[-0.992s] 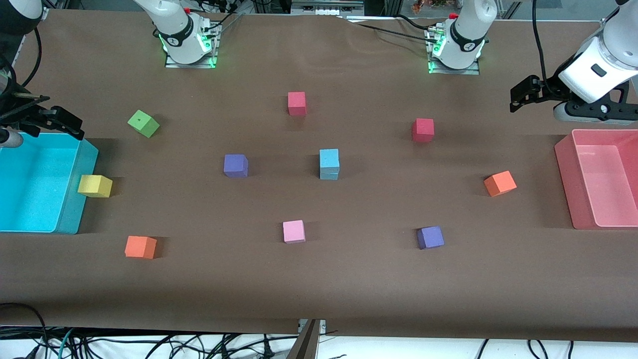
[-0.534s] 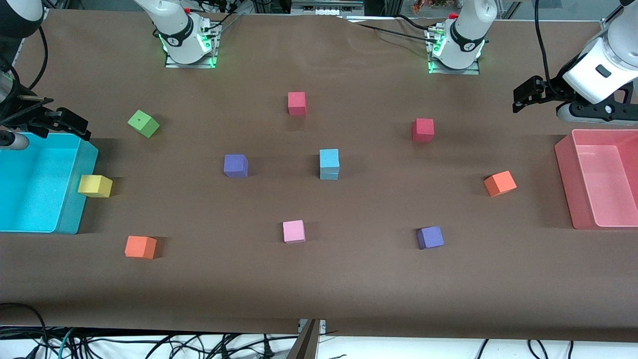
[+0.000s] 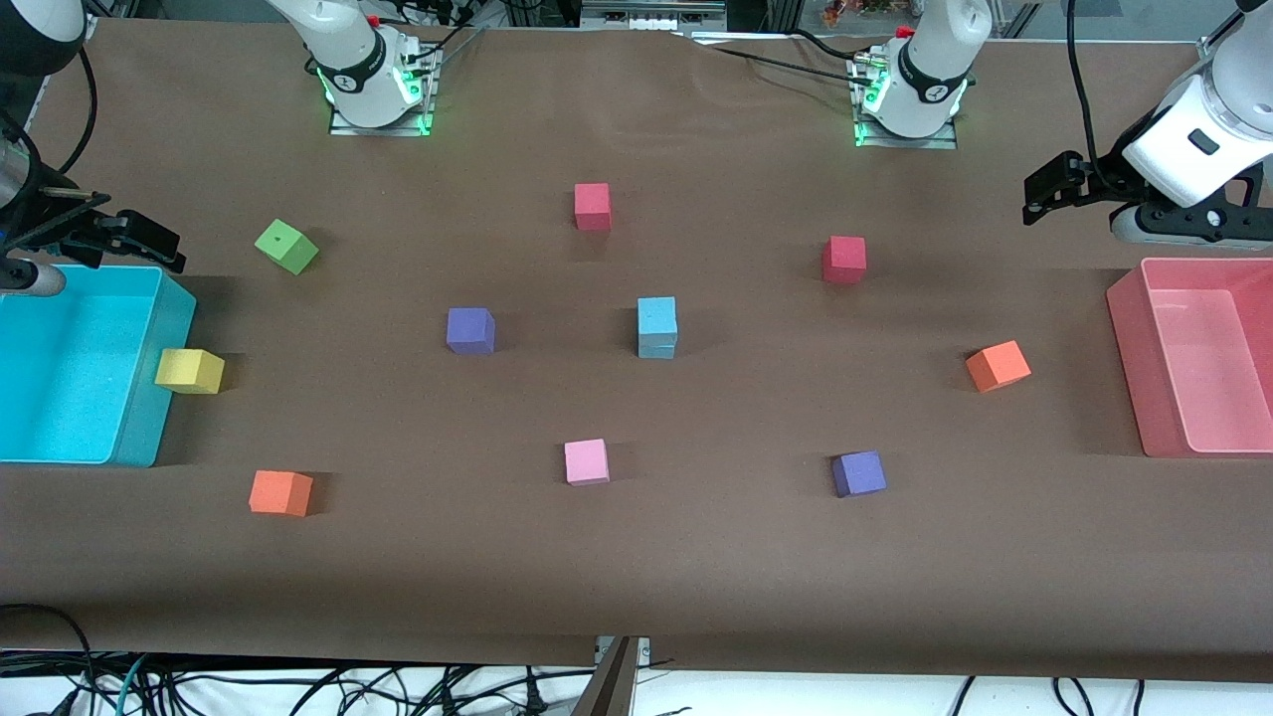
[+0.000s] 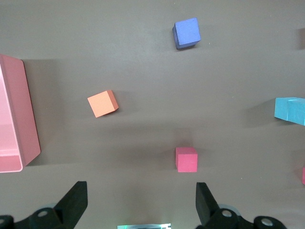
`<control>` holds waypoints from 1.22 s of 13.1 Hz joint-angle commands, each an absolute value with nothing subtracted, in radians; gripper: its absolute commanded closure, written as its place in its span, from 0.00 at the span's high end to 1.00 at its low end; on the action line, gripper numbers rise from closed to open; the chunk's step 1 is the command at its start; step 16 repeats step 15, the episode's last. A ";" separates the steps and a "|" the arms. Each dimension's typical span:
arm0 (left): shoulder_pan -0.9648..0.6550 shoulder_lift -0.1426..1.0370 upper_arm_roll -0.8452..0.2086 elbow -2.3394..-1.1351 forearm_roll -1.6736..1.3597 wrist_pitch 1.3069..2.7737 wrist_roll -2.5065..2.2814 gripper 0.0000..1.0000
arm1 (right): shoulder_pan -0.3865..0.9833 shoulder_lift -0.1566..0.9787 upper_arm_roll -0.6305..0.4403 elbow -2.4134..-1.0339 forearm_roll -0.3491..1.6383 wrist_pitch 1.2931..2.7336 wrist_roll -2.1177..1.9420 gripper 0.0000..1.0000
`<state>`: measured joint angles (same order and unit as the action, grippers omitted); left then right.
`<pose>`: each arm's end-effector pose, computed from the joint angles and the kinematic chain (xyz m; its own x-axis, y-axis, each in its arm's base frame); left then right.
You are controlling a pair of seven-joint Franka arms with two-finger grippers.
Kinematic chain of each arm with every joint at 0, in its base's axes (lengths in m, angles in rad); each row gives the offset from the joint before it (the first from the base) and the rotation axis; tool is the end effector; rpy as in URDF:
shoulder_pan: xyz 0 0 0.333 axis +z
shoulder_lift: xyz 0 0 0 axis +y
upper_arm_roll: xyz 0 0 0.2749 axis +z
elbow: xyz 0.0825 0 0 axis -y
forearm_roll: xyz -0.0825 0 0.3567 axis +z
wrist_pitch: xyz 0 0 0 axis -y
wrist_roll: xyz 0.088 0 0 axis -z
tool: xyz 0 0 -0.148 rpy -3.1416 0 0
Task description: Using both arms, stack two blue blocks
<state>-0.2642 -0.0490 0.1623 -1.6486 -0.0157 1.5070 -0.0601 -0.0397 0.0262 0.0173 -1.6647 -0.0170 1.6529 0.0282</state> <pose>0.4992 -0.0520 0.5280 0.9946 -0.0433 -0.0943 -0.0418 -0.9990 0.0180 0.5358 -0.0145 0.4936 0.9981 -0.0492 -0.0375 -0.0485 -0.9987 0.0175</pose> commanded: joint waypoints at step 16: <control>-0.267 -0.061 0.178 -1.652 0.006 1.482 -0.041 1.00 | -0.058 0.006 0.028 -1.669 -0.002 1.635 0.029 1.00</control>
